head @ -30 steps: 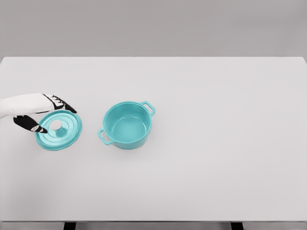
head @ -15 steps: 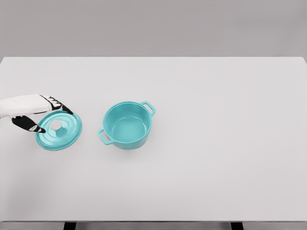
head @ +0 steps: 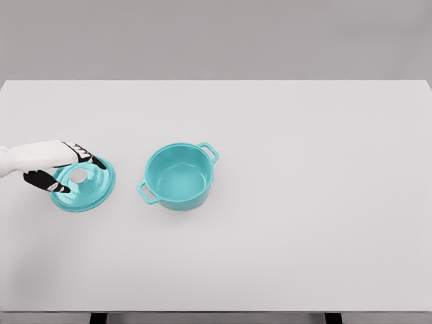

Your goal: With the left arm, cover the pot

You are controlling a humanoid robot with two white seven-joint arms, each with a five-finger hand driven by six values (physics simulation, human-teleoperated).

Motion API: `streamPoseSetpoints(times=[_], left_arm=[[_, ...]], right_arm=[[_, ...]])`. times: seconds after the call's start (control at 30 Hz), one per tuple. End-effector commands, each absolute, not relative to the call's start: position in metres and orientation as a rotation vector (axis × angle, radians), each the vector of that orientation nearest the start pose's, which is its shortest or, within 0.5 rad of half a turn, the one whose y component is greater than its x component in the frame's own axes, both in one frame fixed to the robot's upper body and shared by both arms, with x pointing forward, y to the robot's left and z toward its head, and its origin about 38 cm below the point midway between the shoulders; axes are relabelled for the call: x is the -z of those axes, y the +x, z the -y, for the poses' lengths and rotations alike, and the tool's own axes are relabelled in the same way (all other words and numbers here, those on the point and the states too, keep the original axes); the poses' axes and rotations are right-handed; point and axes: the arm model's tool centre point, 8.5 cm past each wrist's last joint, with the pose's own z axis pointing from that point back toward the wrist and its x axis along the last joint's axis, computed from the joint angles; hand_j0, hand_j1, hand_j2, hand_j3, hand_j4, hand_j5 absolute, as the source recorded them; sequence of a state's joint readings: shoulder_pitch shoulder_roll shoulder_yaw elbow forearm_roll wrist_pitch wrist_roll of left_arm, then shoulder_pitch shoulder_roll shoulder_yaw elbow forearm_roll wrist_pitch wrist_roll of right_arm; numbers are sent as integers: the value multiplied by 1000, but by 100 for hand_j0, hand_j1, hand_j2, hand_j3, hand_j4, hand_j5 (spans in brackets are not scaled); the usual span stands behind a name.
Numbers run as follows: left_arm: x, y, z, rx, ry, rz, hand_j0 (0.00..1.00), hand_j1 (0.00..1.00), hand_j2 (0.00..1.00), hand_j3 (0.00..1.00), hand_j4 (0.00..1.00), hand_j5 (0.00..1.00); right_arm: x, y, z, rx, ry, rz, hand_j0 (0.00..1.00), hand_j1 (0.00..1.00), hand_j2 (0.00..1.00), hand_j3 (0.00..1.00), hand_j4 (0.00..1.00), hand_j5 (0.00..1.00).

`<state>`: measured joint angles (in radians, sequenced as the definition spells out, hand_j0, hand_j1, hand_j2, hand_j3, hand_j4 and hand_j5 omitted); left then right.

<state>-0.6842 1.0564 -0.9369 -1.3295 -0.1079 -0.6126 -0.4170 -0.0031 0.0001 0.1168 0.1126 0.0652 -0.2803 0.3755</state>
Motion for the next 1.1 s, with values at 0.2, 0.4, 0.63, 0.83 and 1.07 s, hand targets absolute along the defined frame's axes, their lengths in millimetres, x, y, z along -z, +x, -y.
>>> streamPoseSetpoints(times=[0.2,0.4,0.63,0.83,1.07], left_arm=[[-171,407,-393,1897,221,1215,82,82,82,82,82,82],[-170,406,-393,1897,220,1213,76,76,76,76,76,76],[-165,403,-395,1891,212,1200,68,68,68,68,68,68],[-164,403,-395,1884,212,1210,59,59,59,59,59,59],[-153,397,-395,1879,189,1195,55,55,55,55,55,55]], right_arm=[[253,-14,240,-216,309,124,100,100,100,100,100,100],[254,-13,240,-217,309,127,100,100,100,100,100,100],[253,-14,240,-216,309,124,100,100,100,100,100,100],[253,-14,240,-216,309,124,100,100,100,100,100,100],[254,-14,240,-216,309,125,100,100,100,100,100,100]])
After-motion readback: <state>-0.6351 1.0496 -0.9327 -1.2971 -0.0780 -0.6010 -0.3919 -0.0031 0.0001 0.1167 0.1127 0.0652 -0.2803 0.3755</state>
